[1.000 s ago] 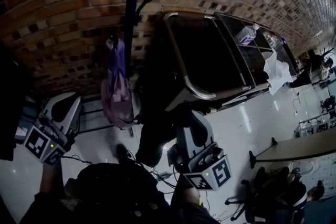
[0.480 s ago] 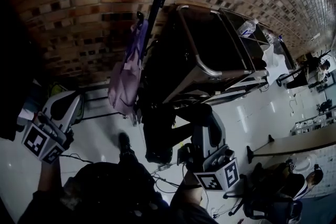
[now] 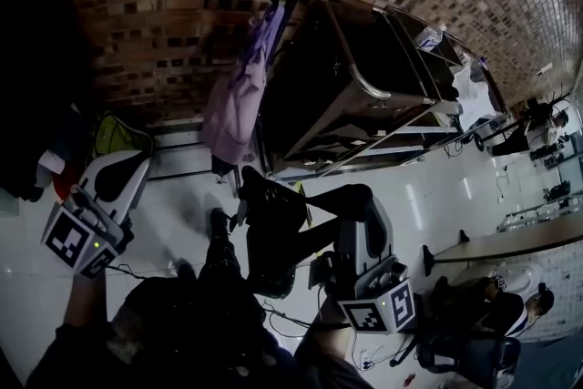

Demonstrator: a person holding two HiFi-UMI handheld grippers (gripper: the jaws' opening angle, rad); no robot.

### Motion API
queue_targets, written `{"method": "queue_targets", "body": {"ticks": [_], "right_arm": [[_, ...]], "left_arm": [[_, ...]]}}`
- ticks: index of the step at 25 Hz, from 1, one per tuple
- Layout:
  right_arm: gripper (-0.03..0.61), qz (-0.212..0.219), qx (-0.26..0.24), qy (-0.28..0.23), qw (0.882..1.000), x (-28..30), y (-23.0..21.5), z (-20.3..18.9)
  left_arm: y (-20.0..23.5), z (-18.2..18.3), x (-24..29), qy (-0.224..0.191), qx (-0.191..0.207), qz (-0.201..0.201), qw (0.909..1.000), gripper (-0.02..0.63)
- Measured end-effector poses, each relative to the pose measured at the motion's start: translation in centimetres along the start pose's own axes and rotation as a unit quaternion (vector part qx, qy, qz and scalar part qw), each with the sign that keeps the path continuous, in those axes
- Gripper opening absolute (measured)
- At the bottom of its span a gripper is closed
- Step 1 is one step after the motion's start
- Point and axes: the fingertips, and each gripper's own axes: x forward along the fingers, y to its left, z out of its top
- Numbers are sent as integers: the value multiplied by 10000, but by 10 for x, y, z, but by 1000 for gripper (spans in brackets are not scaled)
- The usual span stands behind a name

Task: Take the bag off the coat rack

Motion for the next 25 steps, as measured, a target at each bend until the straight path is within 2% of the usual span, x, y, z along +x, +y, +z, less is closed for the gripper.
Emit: {"method": "queue_targets", "body": {"ticks": [7,14,25], "right_arm": [[48,-10,130,37,9999,-41,42,5],[48,15,266,110,9996,-61,49,2],[48,725,826,518,9926,-70,41,-25]], "left_arm": [[-36,10,-35,-16,31,-194,9998,18],[-64,10,-31,2,0,-515,9987,18],[-125,11,5,47,13,-626,9980,18]]}}
